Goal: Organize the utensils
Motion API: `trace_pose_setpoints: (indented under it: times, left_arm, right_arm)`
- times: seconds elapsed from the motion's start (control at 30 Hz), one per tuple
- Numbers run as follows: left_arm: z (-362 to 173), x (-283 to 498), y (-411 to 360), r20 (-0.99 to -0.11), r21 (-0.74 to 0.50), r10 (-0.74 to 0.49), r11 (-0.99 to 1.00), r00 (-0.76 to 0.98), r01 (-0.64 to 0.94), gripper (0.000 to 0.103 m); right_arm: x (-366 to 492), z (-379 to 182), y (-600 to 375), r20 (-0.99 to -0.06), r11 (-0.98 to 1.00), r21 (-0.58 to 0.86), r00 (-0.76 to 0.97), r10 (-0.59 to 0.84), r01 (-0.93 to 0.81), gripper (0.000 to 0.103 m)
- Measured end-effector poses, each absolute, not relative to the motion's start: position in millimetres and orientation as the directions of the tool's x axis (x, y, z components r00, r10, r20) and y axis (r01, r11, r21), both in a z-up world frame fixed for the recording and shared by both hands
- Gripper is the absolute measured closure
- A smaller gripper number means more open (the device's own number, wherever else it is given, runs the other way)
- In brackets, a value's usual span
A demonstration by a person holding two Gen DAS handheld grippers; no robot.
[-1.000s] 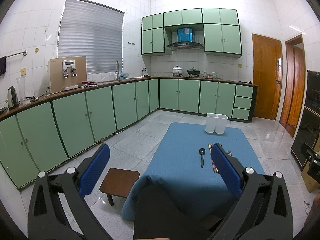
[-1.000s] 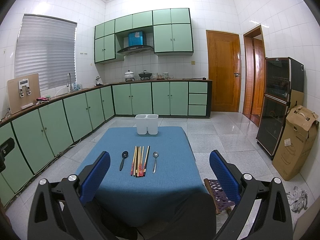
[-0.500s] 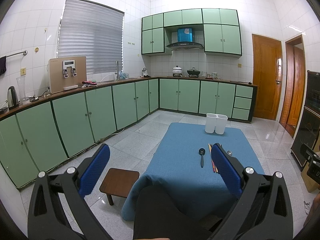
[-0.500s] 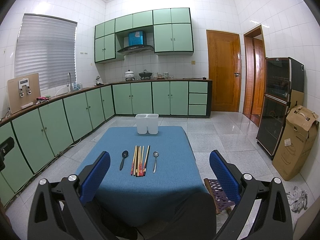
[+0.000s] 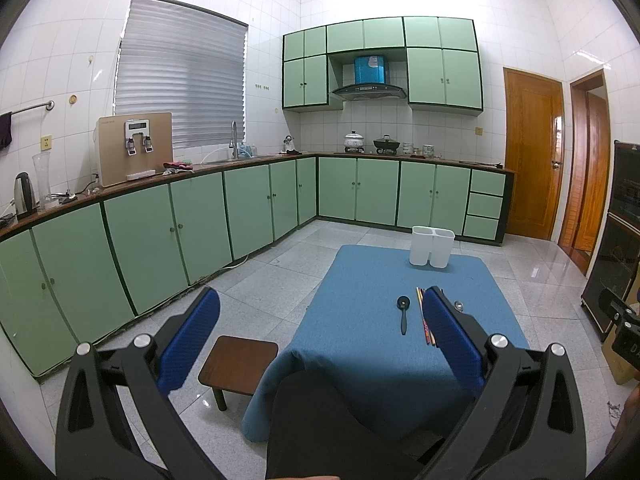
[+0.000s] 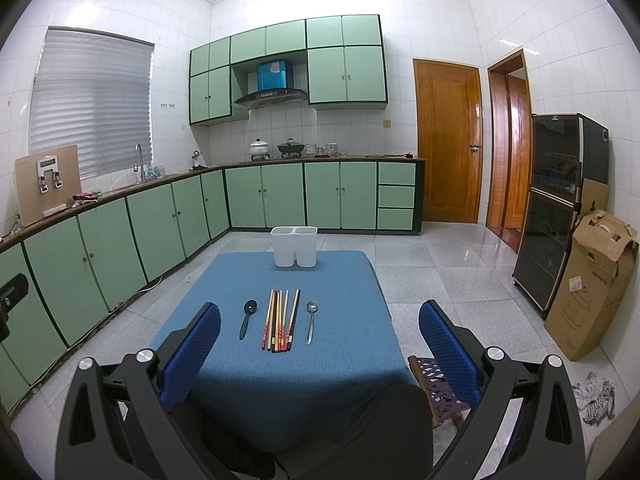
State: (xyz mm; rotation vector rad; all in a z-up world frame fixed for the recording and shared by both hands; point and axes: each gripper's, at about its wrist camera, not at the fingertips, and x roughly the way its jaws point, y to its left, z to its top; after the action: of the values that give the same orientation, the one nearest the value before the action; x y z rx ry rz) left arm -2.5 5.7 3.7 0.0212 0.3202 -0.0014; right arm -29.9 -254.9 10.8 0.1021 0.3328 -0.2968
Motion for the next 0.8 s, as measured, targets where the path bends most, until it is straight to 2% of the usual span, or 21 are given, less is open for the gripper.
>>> trace_pose_setpoints:
  times: [0.4,0.57,0.73,0.8]
  left_arm:
    - [-11,24,-5,-0.366,0.028,-0.044,0.998,0.929,0.059,0.005]
    - [-44,81,-21,-0.512,0.016,-0.138,0.985,0.848,0.170,0.005]
    - [-99,153,-45,-0.683,-0.014,-0.212,0.961,0.699,0.277,0.005]
    - [-123,175,-57,-0.728,-0.032,-0.234,0.950,0.644,0.309,0.005]
  right_arm:
    - [-18,-3,-257,-0.368,0.954,0.045,0.892,-0.261,0.297,0.006]
    - [11,-27,-268,-0.432,0.960,0.029,0.869,-0.240,0.279,0.006]
    - [56,-62,-282,-0.519,0.968,0.022,0.830,-0.204,0.252,0.006]
    - [78,-80,-288,-0.557,0.971,0.011,0.807,-0.193,0.240,0.012]
